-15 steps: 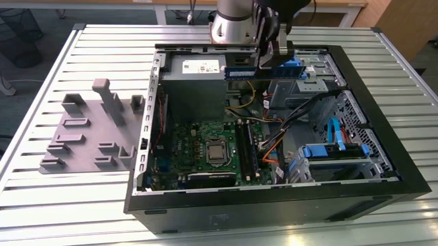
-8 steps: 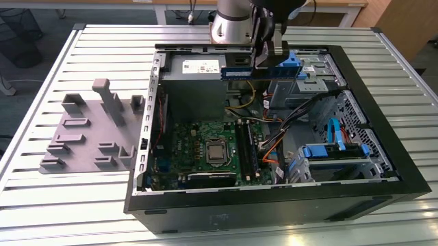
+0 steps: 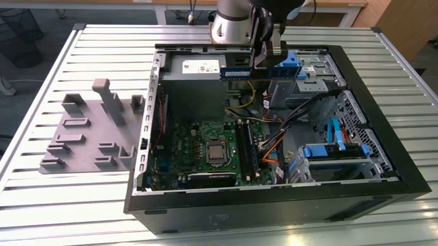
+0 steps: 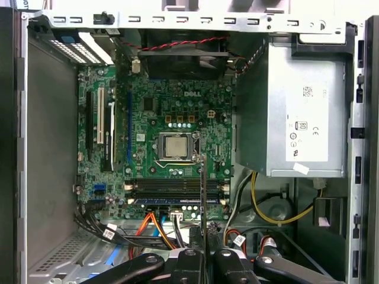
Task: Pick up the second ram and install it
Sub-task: 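Insert the second ram into the second slot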
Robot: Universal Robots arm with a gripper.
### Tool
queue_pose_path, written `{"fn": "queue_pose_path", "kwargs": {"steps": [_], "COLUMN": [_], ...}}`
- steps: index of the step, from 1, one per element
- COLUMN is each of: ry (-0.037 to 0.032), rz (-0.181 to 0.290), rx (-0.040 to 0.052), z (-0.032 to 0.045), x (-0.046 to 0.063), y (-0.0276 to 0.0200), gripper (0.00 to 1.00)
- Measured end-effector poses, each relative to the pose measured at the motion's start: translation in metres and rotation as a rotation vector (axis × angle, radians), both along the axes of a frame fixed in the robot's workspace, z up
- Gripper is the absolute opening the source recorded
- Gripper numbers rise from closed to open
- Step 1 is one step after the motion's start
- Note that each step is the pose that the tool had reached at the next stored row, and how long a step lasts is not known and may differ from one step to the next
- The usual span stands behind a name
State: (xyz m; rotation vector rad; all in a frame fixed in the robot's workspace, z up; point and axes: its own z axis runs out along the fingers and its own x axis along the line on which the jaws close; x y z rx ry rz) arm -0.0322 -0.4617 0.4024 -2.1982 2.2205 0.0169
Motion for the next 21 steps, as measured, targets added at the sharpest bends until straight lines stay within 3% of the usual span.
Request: {"fn": "queue_pose_path", "kwargs": {"steps": [21], "ry": [0.0000], "rz": [-0.052], "rx": [-0.0001], "z": [0.0000], "x": [0.0000], "y": [0.0000], "gripper": [0.14]}}
